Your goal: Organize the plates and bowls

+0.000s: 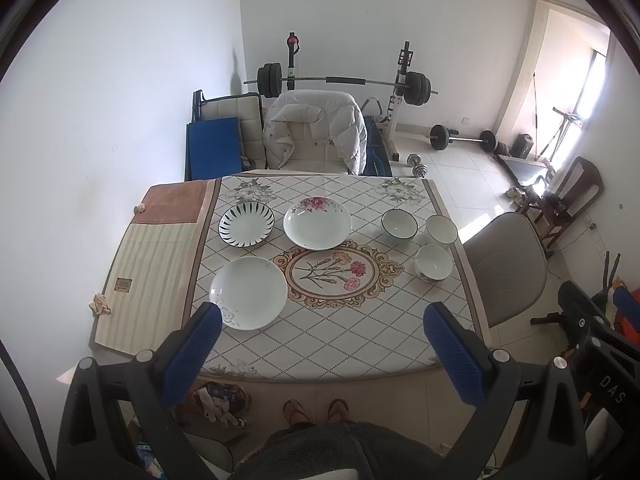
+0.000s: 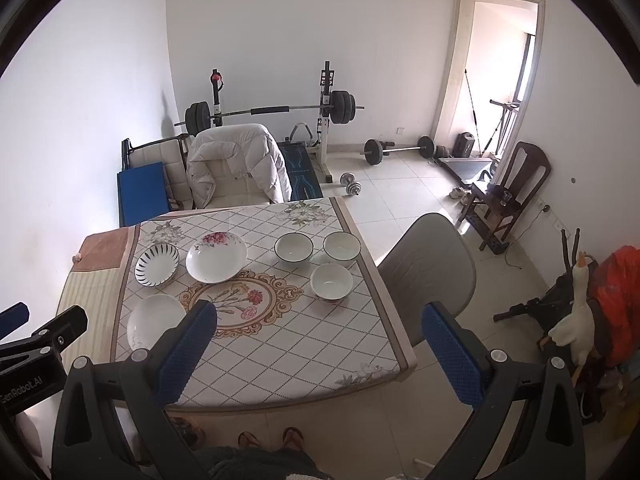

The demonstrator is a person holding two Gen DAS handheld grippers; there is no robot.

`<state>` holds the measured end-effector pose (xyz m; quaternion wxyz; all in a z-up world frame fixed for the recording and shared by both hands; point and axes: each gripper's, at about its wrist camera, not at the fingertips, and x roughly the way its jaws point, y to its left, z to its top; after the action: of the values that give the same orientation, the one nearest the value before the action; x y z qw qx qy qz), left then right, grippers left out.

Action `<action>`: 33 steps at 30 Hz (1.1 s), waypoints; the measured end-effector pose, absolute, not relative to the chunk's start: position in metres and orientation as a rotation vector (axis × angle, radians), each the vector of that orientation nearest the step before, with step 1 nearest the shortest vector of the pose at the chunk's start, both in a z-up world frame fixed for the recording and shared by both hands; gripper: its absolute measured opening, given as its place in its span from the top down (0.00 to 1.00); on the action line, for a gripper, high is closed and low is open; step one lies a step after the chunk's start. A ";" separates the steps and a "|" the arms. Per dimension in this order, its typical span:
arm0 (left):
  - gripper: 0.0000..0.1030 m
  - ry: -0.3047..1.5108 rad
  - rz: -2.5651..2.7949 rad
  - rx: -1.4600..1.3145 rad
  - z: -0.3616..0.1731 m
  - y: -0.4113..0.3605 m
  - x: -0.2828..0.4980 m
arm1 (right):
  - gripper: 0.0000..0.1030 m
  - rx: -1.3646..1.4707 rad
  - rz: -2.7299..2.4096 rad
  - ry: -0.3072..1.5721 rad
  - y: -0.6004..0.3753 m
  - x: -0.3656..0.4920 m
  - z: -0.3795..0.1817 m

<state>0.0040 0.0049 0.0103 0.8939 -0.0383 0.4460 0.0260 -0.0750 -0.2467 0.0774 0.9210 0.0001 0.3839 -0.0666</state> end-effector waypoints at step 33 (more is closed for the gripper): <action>0.00 0.912 0.056 -0.076 0.007 0.011 0.002 | 0.00 0.008 -0.120 0.797 -0.242 -0.073 0.075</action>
<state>0.0020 0.0113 0.0073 0.8968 -0.0365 0.4401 0.0269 -0.0727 -0.2421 0.0749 0.9199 0.0041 0.3878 -0.0582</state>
